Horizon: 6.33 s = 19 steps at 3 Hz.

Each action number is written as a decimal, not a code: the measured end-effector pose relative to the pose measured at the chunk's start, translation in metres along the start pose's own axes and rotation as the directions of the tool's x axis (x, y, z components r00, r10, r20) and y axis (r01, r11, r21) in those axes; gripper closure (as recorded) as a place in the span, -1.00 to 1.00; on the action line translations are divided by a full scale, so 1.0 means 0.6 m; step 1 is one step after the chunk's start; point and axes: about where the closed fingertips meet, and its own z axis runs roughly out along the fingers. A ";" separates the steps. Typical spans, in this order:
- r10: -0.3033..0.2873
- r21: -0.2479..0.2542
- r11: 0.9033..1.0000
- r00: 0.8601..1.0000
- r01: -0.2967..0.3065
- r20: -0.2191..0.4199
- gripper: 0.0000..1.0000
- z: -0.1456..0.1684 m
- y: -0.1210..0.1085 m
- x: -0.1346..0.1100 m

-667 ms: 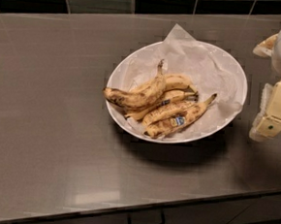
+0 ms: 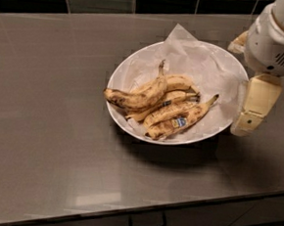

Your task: Pick banana from white bowl

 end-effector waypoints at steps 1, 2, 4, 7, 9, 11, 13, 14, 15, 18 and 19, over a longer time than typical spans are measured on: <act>-0.115 -0.039 0.992 0.993 0.116 0.026 -0.64 0.032 -0.001 -0.068; -0.209 -0.046 0.976 0.977 0.211 0.043 -0.42 0.053 0.003 -0.124; -0.277 0.043 0.961 0.958 0.274 0.073 -0.24 0.049 -0.021 -0.175; -0.342 0.115 0.937 0.933 0.330 0.111 -0.30 0.102 -0.040 -0.220; -0.360 0.100 0.932 0.925 0.349 0.122 -0.28 0.144 -0.035 -0.231; -0.380 0.086 0.924 0.919 0.372 0.105 -0.30 0.183 -0.028 -0.231; -0.389 0.107 0.918 0.919 0.381 0.062 -0.04 0.199 -0.030 -0.232; -0.383 0.119 0.919 0.923 0.376 0.038 0.35 0.207 -0.033 -0.228; -0.382 0.120 0.919 0.923 0.376 0.037 0.81 0.207 -0.033 -0.228; -0.402 0.238 0.904 0.895 0.354 0.194 1.00 0.107 -0.050 -0.237; -0.447 0.327 0.876 0.850 0.353 0.278 1.00 0.045 -0.050 -0.238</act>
Offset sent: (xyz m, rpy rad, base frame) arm 0.0206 0.1172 -0.0298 -0.0315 0.0270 0.3375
